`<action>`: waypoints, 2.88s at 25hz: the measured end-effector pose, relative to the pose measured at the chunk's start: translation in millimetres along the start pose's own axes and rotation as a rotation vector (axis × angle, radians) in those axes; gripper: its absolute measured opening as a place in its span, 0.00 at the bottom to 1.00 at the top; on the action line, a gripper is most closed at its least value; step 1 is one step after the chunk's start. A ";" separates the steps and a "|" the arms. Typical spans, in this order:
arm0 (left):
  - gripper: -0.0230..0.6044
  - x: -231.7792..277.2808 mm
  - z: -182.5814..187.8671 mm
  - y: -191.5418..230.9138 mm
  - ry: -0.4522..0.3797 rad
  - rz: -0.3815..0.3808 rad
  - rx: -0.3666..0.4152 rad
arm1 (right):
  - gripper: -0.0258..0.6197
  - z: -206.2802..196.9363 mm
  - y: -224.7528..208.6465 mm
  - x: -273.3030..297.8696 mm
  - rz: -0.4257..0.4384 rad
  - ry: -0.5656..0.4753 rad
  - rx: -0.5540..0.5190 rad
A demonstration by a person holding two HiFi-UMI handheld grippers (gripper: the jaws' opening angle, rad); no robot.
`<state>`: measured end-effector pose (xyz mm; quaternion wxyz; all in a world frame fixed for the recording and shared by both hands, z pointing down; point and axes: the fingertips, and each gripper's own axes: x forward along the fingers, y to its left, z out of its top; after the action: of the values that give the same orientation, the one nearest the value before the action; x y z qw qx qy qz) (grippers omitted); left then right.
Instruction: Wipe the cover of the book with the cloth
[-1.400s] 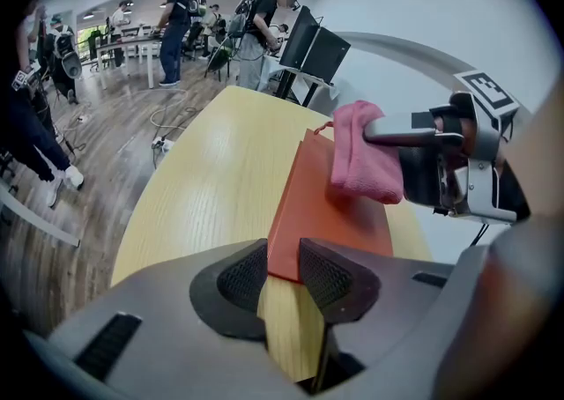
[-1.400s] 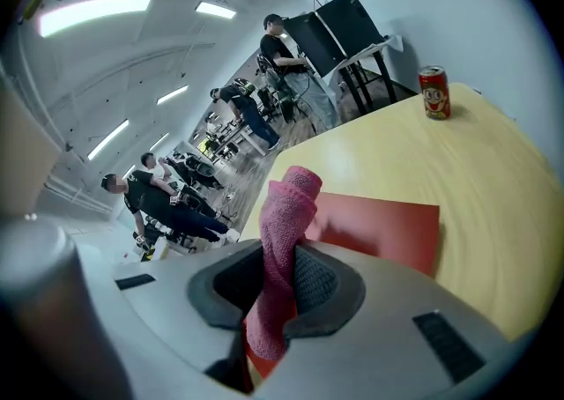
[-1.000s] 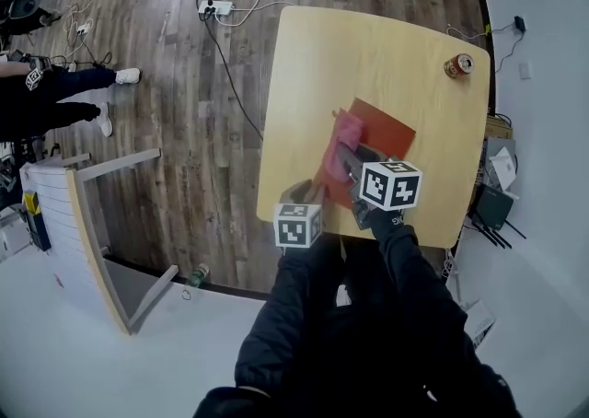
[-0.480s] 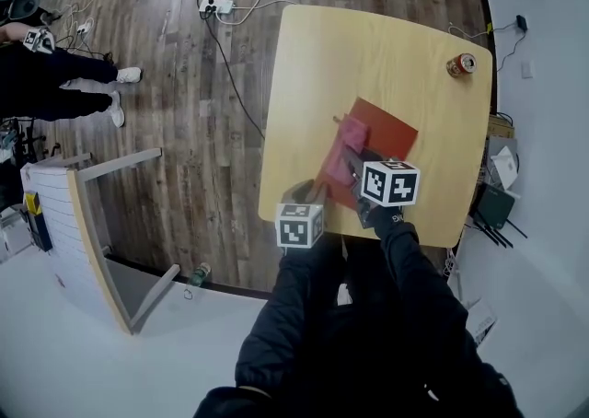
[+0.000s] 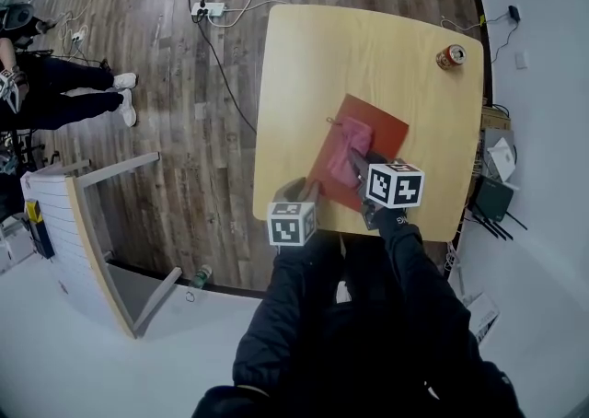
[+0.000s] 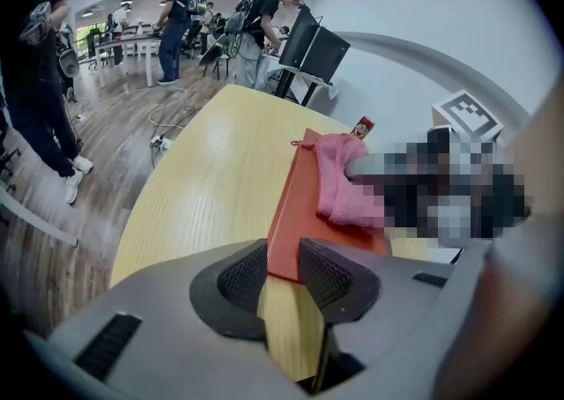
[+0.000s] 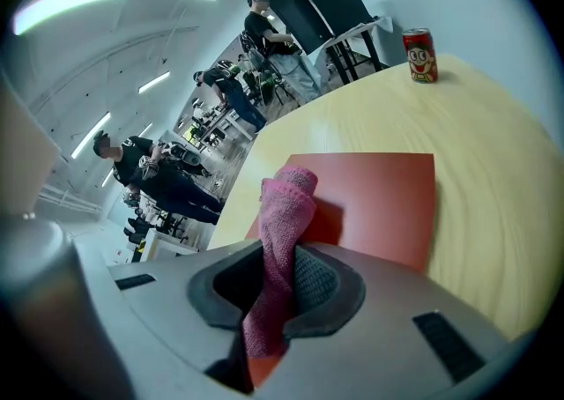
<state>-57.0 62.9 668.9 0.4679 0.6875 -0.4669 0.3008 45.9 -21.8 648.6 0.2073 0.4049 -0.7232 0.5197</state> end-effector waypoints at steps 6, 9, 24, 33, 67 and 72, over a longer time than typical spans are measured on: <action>0.25 -0.4 0.2 -0.2 0.002 0.011 0.004 | 0.16 -4.5 -16.8 -16.5 -0.023 -0.005 -0.006; 0.25 -0.2 0.5 -0.2 0.006 0.020 0.005 | 0.16 -7.3 -26.9 -26.0 -0.037 -0.008 -0.002; 0.25 0.3 -0.1 -4.1 0.005 0.033 0.005 | 0.16 -12.2 -49.4 -70.4 -0.053 -0.038 -0.004; 0.25 1.1 -1.0 -5.3 -0.008 0.025 0.005 | 0.16 12.0 18.4 -52.4 0.104 -0.086 -0.001; 0.25 -2.3 1.0 -1.4 0.007 -0.001 0.021 | 0.16 -23.6 24.2 5.3 0.045 0.064 -0.054; 0.25 -2.7 2.0 -1.8 0.009 0.002 0.019 | 0.16 -28.0 10.3 -7.2 0.032 0.059 -0.051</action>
<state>-56.5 62.2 665.2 0.4631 0.6901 -0.4626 0.3088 38.4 8.0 647.9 0.2304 0.3722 -0.7361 0.5162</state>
